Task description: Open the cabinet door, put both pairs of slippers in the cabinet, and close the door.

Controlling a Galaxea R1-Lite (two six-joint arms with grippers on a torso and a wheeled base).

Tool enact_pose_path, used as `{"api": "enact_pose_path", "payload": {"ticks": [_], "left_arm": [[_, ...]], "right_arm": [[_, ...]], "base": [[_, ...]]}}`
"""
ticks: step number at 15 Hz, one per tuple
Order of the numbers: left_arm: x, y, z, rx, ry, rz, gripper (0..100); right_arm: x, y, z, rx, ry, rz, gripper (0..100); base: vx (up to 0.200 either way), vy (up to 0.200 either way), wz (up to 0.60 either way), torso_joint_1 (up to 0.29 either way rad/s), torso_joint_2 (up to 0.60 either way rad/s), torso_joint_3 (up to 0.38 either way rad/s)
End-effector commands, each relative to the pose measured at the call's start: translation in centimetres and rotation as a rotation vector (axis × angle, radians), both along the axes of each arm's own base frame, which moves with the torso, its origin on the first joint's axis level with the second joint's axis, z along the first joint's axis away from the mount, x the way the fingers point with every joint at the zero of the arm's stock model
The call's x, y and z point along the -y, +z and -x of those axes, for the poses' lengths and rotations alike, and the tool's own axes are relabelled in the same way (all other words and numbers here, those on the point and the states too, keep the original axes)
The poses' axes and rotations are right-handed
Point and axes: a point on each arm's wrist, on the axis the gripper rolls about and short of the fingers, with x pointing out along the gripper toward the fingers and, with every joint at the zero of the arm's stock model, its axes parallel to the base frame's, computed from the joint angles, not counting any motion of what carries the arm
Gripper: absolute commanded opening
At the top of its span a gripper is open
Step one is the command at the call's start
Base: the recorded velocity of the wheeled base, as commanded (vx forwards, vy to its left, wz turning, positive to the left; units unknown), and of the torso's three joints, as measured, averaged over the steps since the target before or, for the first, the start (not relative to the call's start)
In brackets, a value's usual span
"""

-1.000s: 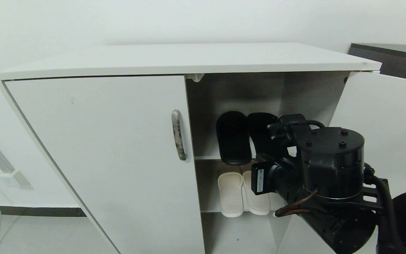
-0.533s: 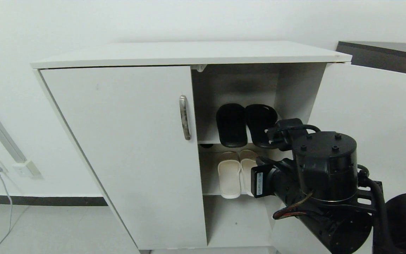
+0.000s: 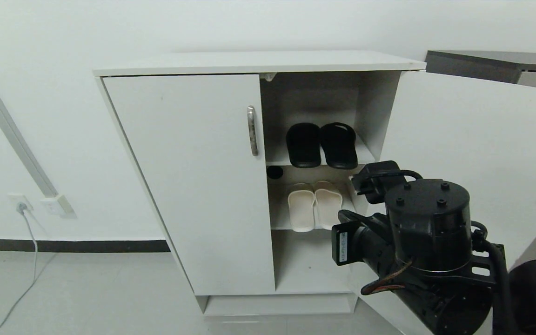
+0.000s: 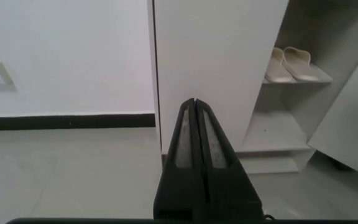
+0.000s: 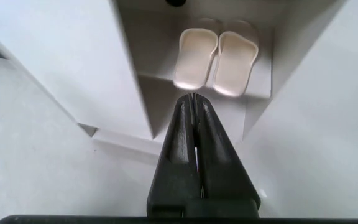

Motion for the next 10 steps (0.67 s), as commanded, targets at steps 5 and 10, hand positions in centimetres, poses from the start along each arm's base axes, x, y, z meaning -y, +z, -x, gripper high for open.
{"api": "enact_pose_path", "payload": {"ticks": [5,10], "left_arm": [[0.0,0.0,-0.01,-0.002,0.001,-0.002,0],[0.0,0.0,-0.01,-0.002,0.003,-0.001,0]], "right_arm": [[0.05,-0.5,0.01,-0.003,0.002,0.02,0],[0.08,-0.58,0.03,-0.005,0.002,0.022,0]], "base": [[-0.08,0.0,0.0,0.0,0.0,0.001],[0.0,0.0,0.0,0.0,0.0,0.0]]}}
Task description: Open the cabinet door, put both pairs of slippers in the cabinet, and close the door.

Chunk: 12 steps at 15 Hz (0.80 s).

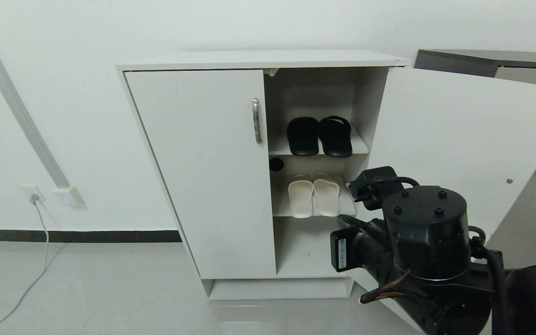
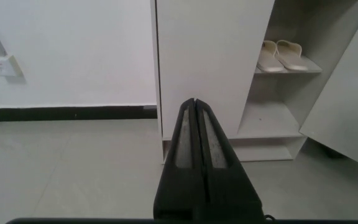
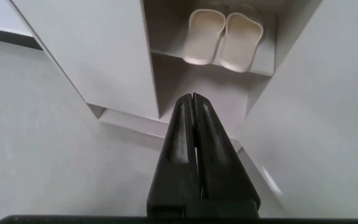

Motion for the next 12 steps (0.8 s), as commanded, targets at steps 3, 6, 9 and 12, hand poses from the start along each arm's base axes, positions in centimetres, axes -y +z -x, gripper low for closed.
{"api": "enact_pose_path", "payload": {"ticks": [3,6,9,12], "left_arm": [[-0.01,0.01,-0.01,0.0,-0.001,0.001,0],[0.0,0.0,-0.01,-0.002,0.001,0.001,0],[0.0,0.0,-0.01,-0.002,-0.001,0.001,0],[0.0,0.0,-0.01,-0.002,-0.001,0.001,0]], "right_arm": [[-0.01,-0.28,-0.01,-0.006,0.0,0.008,0],[-0.01,-0.38,-0.02,-0.008,-0.001,0.012,0],[-0.03,-0.42,-0.03,-0.008,-0.001,0.015,0],[-0.07,-0.53,-0.06,-0.011,-0.001,0.017,0]], "base": [[0.0,0.0,0.0,0.0,0.0,0.0],[0.0,0.0,0.0,0.0,0.0,0.0],[0.0,0.0,0.0,0.001,-0.07,-0.071],[0.0,0.0,0.0,0.019,-0.21,-0.339]]}}
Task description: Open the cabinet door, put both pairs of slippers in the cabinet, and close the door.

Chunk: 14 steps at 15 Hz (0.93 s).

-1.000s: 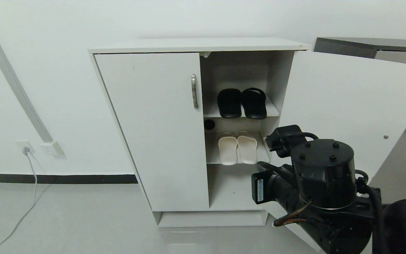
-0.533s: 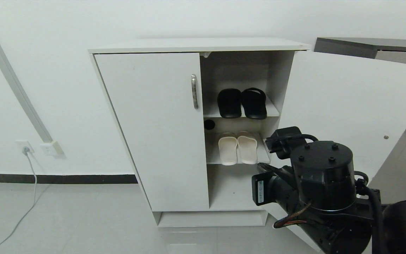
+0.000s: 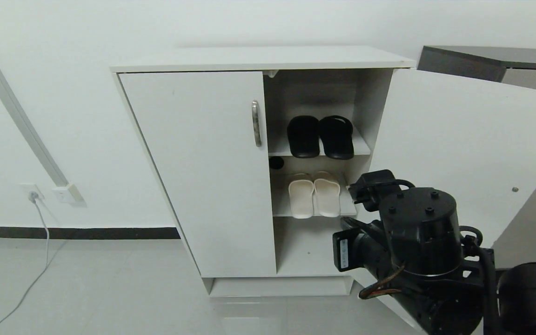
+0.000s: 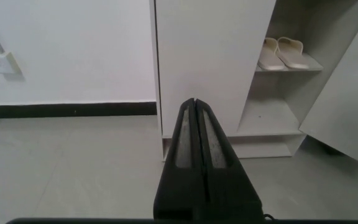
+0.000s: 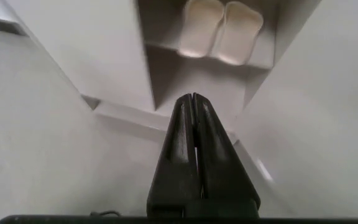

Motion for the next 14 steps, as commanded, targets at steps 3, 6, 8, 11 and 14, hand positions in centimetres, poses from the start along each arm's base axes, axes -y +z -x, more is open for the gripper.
{"api": "enact_pose_path", "payload": {"ticks": [3,6,8,11,14], "left_arm": [[0.0,0.03,0.0,0.001,-0.002,0.0,0],[0.0,0.03,0.0,0.001,-0.001,0.0,0],[0.0,0.03,0.0,0.001,-0.002,0.0,0],[0.0,0.03,0.0,0.001,-0.001,0.0,0],[0.0,0.03,0.0,0.001,-0.001,0.0,0]], "right_arm": [[0.0,-0.13,0.15,-0.001,0.003,0.003,0],[0.14,-0.07,0.08,0.0,-0.001,0.002,0],[0.16,-0.03,0.09,0.001,-0.001,0.0,0],[0.14,-0.12,0.03,-0.001,-0.002,0.003,0],[0.11,-0.25,0.01,-0.004,-0.002,0.006,0]], "base": [[0.0,0.0,0.0,0.045,-0.55,-0.364],[0.0,0.0,0.0,0.113,-0.47,-0.346],[0.0,0.0,0.0,0.122,-0.46,-0.332],[0.0,0.0,0.0,0.147,-0.47,-0.321],[0.0,0.0,0.0,0.172,-0.48,-0.318]]}}
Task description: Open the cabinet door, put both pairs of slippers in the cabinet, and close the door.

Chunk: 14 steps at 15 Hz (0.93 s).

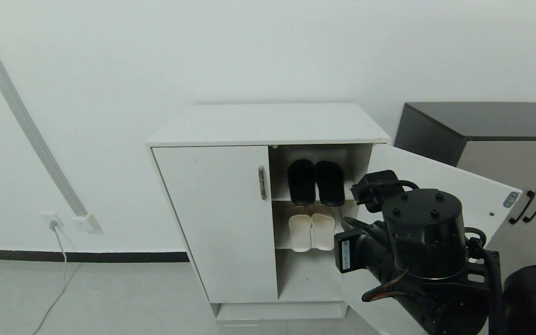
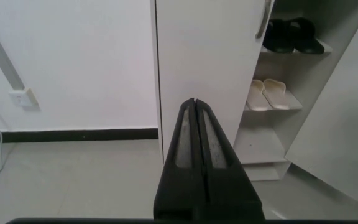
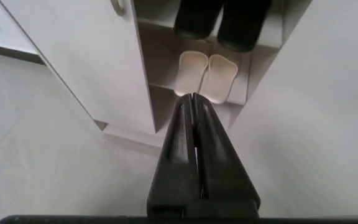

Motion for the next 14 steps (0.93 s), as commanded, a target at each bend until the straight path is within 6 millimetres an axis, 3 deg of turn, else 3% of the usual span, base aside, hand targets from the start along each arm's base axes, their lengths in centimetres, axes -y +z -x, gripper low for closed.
{"api": "enact_pose_path", "payload": {"ticks": [1,14], "left_arm": [[0.0,0.0,-0.01,-0.001,0.0,0.001,0],[0.0,0.0,-0.01,-0.001,0.0,-0.001,0]], "right_arm": [[-0.06,-0.07,-0.01,-0.001,0.001,0.002,0],[0.04,0.16,0.0,0.004,-0.001,-0.004,0]], "base": [[0.0,0.0,0.0,0.188,-0.5,-0.315],[0.0,0.0,0.0,0.23,-0.54,-0.317]]}}
